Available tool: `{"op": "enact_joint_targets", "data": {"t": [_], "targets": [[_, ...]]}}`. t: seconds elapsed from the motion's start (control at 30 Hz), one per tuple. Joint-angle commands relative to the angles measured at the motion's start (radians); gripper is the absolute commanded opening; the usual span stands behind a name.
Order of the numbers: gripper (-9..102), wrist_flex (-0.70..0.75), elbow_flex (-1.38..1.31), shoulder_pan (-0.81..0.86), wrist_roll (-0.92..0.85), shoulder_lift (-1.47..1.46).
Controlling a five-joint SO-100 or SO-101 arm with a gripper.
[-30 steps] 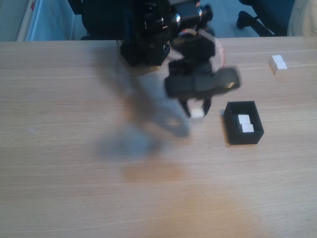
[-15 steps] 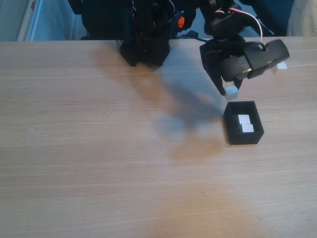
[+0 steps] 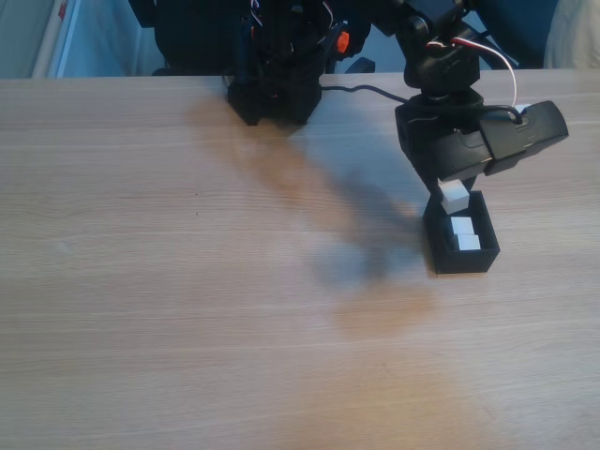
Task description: Pick blocks and place them in the box.
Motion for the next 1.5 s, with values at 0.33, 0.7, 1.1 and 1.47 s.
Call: {"op": "enact_joint_targets", "data": {"t": [0.33, 0.7, 1.1, 1.47], "targets": [[13, -0.002, -0.107, -0.006, 0.02, -0.032], [3, 0.041, -0.067, 0.041, 0.002, 0.017], [0, 0.144, 0.538, 0.287, -0.313, 0.563], [0, 0.229, 1.054, 0.52, -0.595, 1.121]]}}
